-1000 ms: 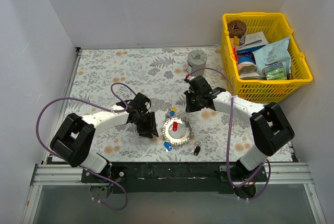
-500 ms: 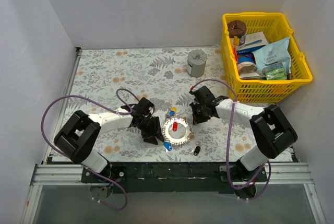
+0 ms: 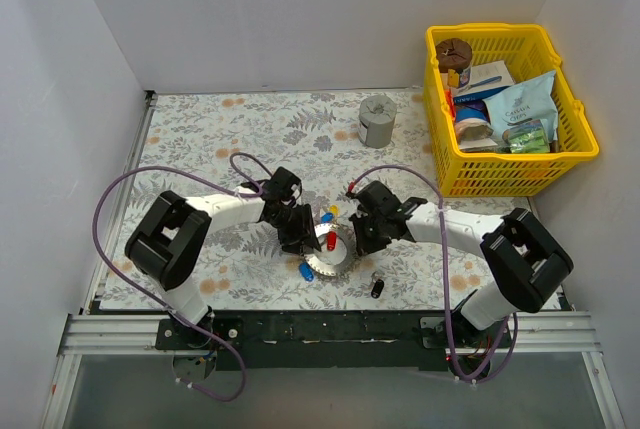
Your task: Put the keys on the keyring
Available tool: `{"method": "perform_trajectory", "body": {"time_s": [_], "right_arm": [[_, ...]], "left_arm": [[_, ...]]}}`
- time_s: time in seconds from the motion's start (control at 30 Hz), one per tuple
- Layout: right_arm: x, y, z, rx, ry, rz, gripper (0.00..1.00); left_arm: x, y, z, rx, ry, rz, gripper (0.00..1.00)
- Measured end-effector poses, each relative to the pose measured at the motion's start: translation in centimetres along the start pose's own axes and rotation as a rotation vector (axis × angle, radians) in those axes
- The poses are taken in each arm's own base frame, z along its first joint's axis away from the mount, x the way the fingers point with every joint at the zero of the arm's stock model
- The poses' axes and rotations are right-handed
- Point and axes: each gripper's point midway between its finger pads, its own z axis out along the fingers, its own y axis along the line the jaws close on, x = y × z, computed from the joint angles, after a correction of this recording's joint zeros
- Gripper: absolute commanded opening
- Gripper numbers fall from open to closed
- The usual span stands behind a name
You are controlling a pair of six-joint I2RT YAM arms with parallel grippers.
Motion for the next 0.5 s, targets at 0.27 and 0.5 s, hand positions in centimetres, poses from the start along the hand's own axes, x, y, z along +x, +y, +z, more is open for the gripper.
{"method": "perform_trajectory", "body": {"time_s": [0.27,0.5], "right_arm": [[1.7,3.7,0.4,-0.095,0.061,-0.032,0.01],[2.4,6.5,0.4,-0.18,0.087,-0.048,0.01]], "left_arm": [[-4.2,-0.6,-0.1,-0.005,-0.049,0.019,0.43],[-7.5,-1.9,-0.1,-0.013,-0.073,0.067,0.46]]}}
